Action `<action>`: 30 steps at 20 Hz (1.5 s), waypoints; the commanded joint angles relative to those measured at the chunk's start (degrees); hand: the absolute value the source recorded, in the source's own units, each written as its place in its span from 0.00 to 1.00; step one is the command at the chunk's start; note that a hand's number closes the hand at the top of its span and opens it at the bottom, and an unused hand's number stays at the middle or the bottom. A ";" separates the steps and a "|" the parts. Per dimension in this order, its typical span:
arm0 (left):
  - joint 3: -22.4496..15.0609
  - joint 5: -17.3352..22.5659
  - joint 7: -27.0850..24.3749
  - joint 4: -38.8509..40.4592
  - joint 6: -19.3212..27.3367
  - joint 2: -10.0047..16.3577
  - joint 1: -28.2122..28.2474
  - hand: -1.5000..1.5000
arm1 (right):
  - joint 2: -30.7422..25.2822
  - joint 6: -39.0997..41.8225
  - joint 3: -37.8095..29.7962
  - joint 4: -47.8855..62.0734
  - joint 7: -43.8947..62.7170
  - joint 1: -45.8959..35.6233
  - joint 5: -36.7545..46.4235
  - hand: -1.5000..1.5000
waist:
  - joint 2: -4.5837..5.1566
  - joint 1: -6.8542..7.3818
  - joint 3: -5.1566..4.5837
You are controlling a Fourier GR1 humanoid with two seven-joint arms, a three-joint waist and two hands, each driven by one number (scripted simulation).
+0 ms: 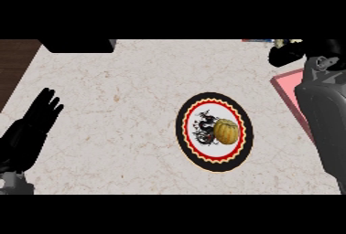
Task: Pick the cupcake from the plate and place it in the cardboard box
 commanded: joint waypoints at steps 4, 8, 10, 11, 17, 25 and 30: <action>-0.65 -0.72 -2.45 -0.06 -0.98 -1.39 2.02 0.50 | -3.41 -1.02 -4.70 3.10 -2.45 1.85 1.82 1.00 | 0.22 0.54 0.01; 0.03 -0.32 -2.21 1.17 -1.58 -0.79 0.96 0.50 | -7.62 -1.04 -7.79 6.97 -8.93 3.16 0.54 1.00 | 0.24 0.52 0.01; 0.54 -1.29 -2.89 3.89 -0.70 -0.34 -1.98 0.50 | -11.31 -2.98 -11.97 8.30 -15.17 4.03 -2.82 1.00 | 0.31 0.18 0.02; 1.38 0.34 -1.93 2.62 -2.33 0.68 -0.85 0.50 | -9.42 -6.97 -10.67 12.74 -16.23 3.85 -0.60 1.00 | 0.34 0.63 0.02; 1.47 0.39 -0.85 1.39 -1.79 0.00 0.14 0.50 | -9.77 -15.19 -13.37 23.60 -25.02 4.65 -1.01 1.00 | 0.43 1.00 0.04; 0.66 -0.25 0.59 0.39 -0.98 -0.58 -1.15 0.50 | -9.27 -15.90 -17.24 35.94 -31.51 5.23 -5.35 1.00 | 0.47 1.01 0.06; 1.46 -0.30 1.28 2.26 -0.53 0.36 -4.36 0.50 | -7.90 -18.44 -21.20 43.46 -28.98 6.29 -7.16 0.00 | 0.62 1.08 0.08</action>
